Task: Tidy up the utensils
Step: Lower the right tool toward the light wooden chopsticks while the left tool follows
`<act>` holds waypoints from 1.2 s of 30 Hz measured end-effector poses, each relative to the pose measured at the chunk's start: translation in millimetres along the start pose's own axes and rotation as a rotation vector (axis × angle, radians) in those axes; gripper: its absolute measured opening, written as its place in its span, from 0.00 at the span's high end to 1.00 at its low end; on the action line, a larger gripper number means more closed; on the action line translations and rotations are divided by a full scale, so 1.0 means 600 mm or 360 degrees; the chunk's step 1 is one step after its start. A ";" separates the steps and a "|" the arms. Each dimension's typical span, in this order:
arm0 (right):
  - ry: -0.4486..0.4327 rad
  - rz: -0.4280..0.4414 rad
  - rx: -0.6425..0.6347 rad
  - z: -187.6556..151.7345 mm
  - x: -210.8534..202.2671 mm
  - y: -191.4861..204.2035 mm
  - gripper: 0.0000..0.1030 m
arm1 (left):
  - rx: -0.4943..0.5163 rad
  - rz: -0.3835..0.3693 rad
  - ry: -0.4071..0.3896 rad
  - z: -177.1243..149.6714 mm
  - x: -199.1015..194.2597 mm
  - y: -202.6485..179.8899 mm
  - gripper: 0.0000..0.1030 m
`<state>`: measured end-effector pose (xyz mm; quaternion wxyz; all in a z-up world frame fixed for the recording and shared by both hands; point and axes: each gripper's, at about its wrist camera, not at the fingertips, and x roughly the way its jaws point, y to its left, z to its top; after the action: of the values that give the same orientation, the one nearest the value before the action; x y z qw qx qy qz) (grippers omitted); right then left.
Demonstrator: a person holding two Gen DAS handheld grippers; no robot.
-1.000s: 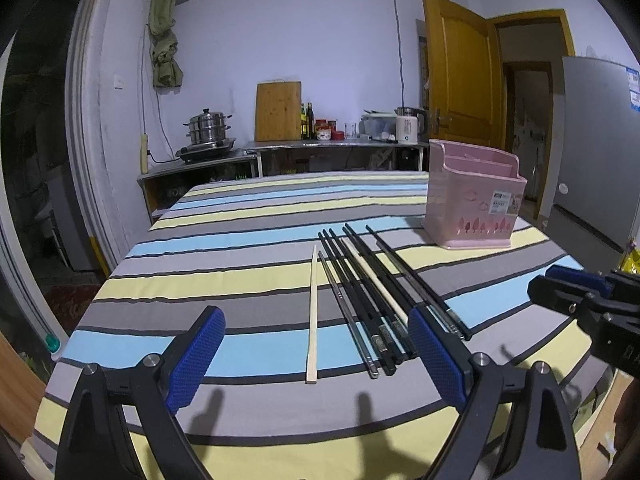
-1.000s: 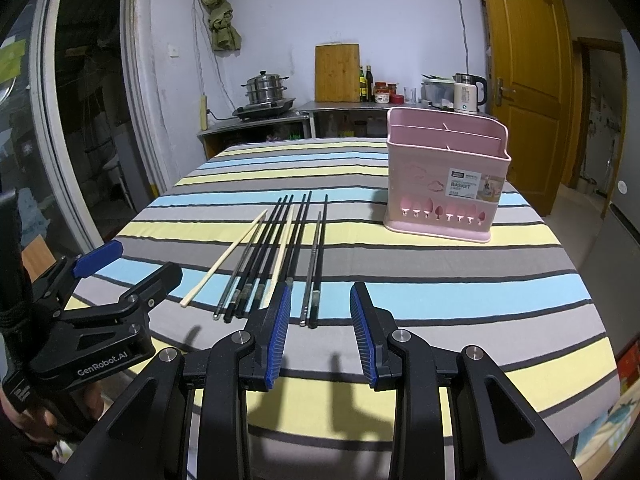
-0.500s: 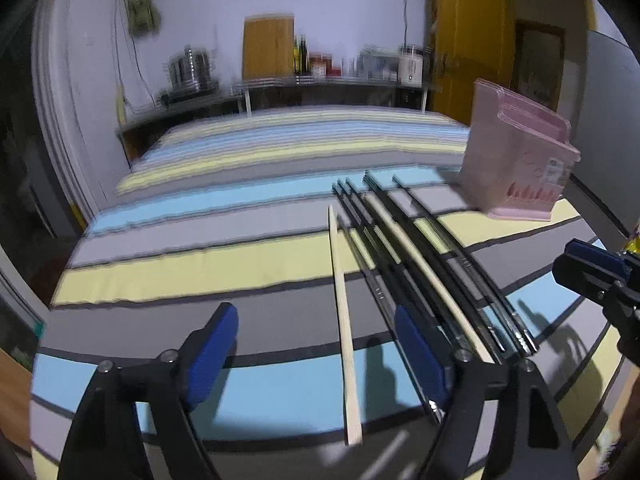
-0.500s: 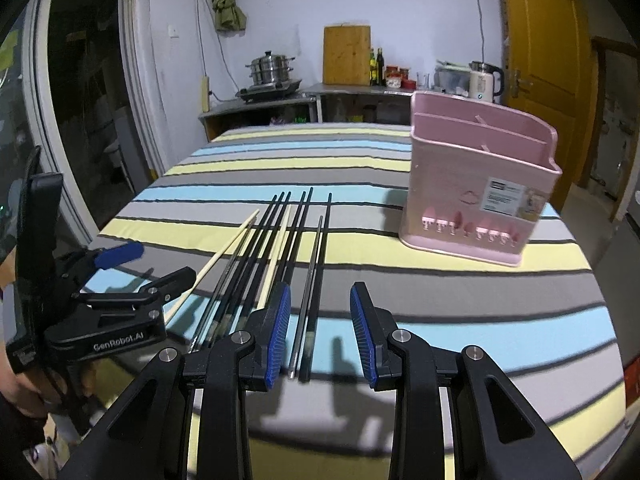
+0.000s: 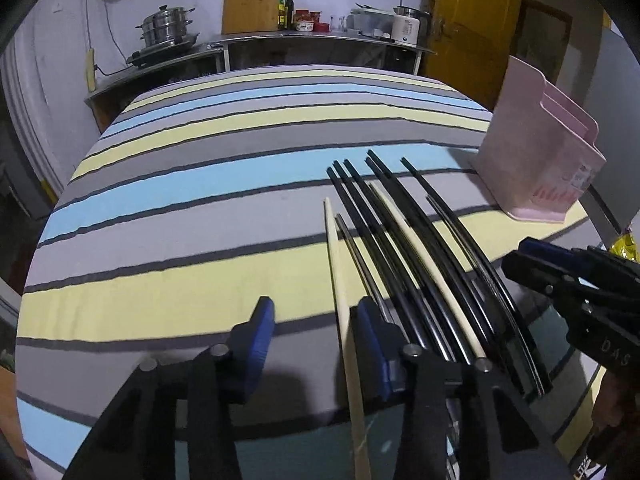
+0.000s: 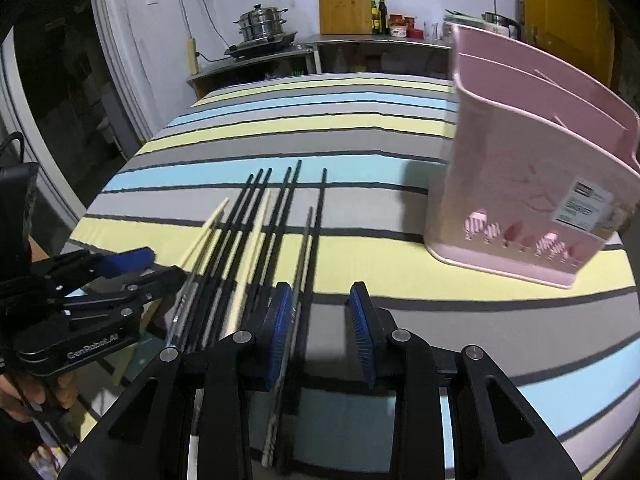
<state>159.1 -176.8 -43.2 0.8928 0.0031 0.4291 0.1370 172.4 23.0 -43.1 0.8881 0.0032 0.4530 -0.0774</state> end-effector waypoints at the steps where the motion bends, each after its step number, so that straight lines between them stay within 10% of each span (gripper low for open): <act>1: -0.0001 0.0019 0.0002 0.003 0.001 0.001 0.73 | 0.0001 0.0006 0.0000 0.001 0.000 0.001 0.64; 9: 0.0008 0.0131 -0.0040 0.029 0.011 0.033 0.84 | -0.0072 0.0025 -0.0004 0.014 0.006 0.030 0.92; 36: 0.0207 0.0168 -0.0071 0.093 0.123 0.061 0.92 | -0.0156 -0.0047 0.0057 0.052 0.026 0.075 0.80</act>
<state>236.8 -116.8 -59.9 0.8544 -0.0032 0.4824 0.1932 212.9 63.0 -40.3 0.8778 -0.0455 0.4719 -0.0682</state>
